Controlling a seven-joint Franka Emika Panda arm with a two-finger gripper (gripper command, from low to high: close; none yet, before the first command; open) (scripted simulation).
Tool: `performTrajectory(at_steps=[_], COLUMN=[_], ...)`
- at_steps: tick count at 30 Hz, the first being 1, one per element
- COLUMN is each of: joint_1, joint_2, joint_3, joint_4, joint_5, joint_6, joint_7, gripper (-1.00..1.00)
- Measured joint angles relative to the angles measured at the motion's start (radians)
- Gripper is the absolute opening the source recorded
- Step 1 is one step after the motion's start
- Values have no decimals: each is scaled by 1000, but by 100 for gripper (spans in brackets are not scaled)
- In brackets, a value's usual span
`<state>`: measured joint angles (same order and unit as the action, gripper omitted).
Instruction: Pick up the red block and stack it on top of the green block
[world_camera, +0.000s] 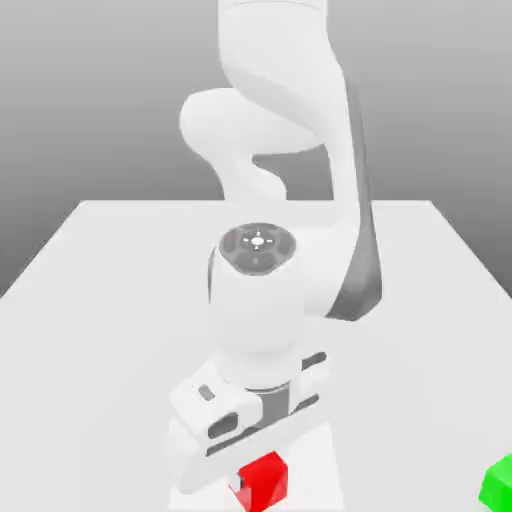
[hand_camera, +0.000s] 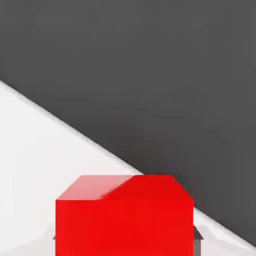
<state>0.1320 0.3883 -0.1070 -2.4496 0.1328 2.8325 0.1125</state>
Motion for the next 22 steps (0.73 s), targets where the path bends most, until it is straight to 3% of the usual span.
performTrajectory(at_steps=[6, 14, 18, 19, 22], joint_1=[29, 215, 303, 311, 311], joint_2=[-157, -109, 32, 59, 59], joint_3=[-30, 147, 203, 203, 203], joint_4=[-20, 177, 281, 290, 290], joint_5=[-60, -151, -206, -213, -213], joint_6=[-136, -285, -249, -231, -231], joint_7=[40, -38, -64, -64, -64], gripper=[-100, -100, -100, 100, 100])
